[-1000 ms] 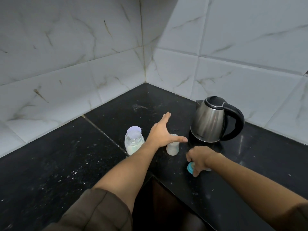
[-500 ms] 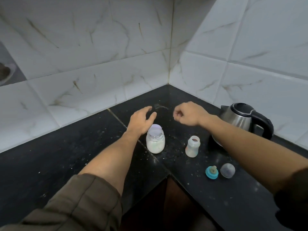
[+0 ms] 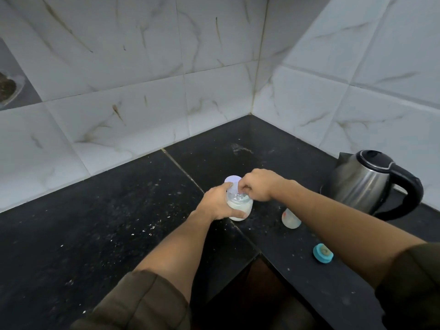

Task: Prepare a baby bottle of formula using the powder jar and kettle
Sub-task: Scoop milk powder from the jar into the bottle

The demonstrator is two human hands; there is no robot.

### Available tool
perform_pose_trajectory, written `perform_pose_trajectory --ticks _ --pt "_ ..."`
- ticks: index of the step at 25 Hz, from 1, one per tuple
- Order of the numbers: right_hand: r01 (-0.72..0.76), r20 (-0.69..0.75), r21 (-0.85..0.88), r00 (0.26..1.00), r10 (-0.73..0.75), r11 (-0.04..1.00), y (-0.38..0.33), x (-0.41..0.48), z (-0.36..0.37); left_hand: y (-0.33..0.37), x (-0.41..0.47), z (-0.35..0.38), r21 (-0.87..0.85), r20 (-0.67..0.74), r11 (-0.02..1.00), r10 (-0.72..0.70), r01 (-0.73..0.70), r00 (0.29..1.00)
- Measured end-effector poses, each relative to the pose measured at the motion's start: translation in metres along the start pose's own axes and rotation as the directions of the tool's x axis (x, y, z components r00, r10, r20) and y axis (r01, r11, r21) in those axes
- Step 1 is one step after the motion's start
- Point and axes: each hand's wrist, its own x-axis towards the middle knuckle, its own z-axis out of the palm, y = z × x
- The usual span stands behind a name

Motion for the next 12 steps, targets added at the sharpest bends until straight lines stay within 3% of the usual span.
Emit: perform_pose_trajectory --ticks 6,12 --pt "0.024 0.183 -0.050 0.983 -0.014 0.998 -0.005 0.011 0.008 0.001 0.008 -0.004 0.020 -0.044 0.994 0.110 -0.110 0.993" --pt "-0.029 0.219 -0.130 0.974 0.057 0.991 -0.012 0.018 -0.012 0.010 0.016 -0.024 0.251 -0.126 0.928 0.315 -0.277 0.941"
